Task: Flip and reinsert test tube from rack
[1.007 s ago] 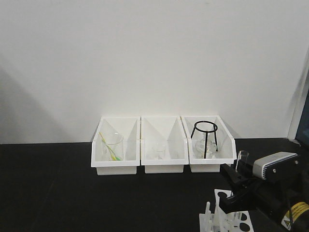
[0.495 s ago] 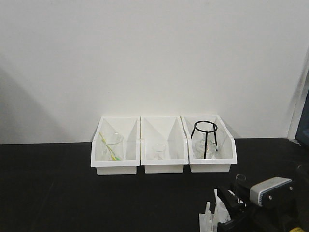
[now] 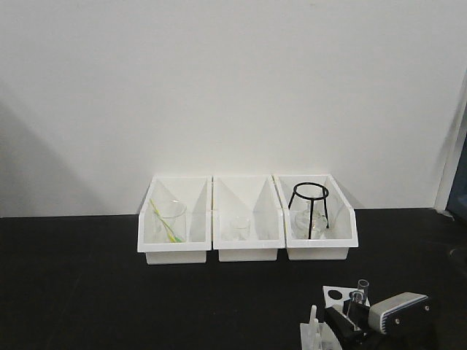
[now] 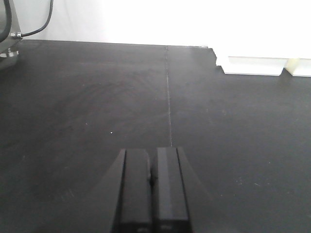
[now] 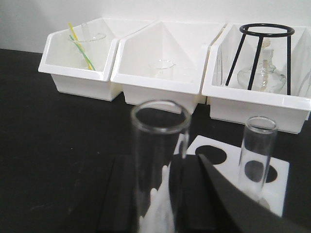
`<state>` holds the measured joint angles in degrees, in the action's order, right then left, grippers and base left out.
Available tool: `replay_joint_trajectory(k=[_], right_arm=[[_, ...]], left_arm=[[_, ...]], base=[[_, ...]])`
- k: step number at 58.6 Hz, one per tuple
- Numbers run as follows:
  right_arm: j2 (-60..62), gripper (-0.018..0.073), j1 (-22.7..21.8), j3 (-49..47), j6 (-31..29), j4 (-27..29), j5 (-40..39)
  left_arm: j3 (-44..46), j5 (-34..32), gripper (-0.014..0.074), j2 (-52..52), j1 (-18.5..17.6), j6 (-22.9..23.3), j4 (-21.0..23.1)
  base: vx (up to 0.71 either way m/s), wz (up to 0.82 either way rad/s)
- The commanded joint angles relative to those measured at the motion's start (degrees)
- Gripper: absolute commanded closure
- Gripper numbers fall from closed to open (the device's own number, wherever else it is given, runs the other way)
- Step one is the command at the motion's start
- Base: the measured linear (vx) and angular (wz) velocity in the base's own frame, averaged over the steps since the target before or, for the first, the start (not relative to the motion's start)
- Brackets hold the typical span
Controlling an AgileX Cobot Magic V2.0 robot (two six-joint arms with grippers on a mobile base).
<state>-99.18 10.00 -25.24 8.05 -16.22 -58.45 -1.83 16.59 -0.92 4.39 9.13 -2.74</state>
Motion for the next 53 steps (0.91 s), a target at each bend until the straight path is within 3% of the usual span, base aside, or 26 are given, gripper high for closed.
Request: replay_joint_trajectory(k=[1, 9, 17, 26, 39, 46, 53], right_arm=[[1.9, 0.0306, -0.1, -0.9, 0.6, -0.1, -5.2], [5.5, 0.0111, -0.1, -0.9, 0.6, 0.1, -5.2], [14.4, -0.0008, -0.1, -0.9, 0.7, 0.5, -1.4], [28.4, -0.0018, -0.1, -0.9, 1.3, 0.4, 12.0], [49.7, -0.0016, -0.1, -0.9, 8.5, 0.4, 32.4], [56.8, -0.0015, -0.1, -0.9, 8.7, 0.4, 44.4], [61.5, -0.0015, -0.1, -0.9, 8.7, 0.4, 49.6]], left_arm=[[0.0, -5.0, 0.0603, -0.6, -0.4, 0.0, 0.2], [0.0, -5.0, 0.0603, -0.6, -0.4, 0.0, 0.2], [0.0, -5.0, 0.0603, -0.6, -0.4, 0.0, 0.2], [0.0, -5.0, 0.0603, -0.6, -0.4, 0.0, 0.2], [0.0, -5.0, 0.0603, -0.6, -0.4, 0.0, 0.2], [0.0, -5.0, 0.0603, -0.6, -0.4, 0.0, 0.2], [0.0, -5.0, 0.0603, -0.6, -0.4, 0.0, 0.2]], base=[[0.0, 0.0], [0.0, 0.0], [0.0, 0.0], [0.0, 0.0], [0.0, 0.0], [0.0, 0.0], [0.0, 0.0]])
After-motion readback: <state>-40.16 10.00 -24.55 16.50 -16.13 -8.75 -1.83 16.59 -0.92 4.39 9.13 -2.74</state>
